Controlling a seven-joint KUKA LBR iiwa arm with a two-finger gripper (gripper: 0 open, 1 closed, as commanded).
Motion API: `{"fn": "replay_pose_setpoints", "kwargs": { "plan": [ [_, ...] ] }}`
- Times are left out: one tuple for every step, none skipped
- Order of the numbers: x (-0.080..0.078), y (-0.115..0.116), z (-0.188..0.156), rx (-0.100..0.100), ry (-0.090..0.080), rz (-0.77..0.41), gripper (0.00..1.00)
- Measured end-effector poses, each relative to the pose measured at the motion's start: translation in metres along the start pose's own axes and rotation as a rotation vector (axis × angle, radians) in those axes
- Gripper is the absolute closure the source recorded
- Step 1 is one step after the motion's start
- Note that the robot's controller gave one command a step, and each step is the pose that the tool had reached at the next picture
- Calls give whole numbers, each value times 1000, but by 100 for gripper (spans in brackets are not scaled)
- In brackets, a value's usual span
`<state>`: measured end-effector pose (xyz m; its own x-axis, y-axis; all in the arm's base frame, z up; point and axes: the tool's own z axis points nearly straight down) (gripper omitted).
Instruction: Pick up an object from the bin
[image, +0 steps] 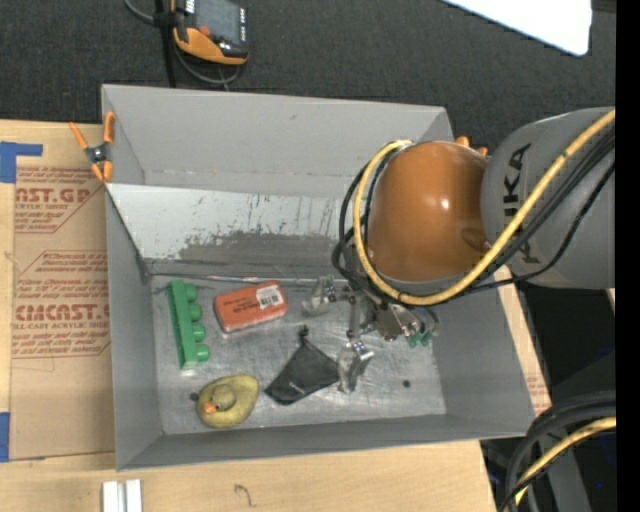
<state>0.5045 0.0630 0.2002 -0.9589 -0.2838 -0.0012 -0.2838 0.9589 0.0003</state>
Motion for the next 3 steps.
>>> {"fn": "replay_pose_setpoints", "kwargs": {
  "plan": [
    [1,-2,8,0,0,-14,0],
    [-8,-3,123,-1,0,-99,100],
    [-7,-3,124,-1,3,-99,0]
  ]
}}
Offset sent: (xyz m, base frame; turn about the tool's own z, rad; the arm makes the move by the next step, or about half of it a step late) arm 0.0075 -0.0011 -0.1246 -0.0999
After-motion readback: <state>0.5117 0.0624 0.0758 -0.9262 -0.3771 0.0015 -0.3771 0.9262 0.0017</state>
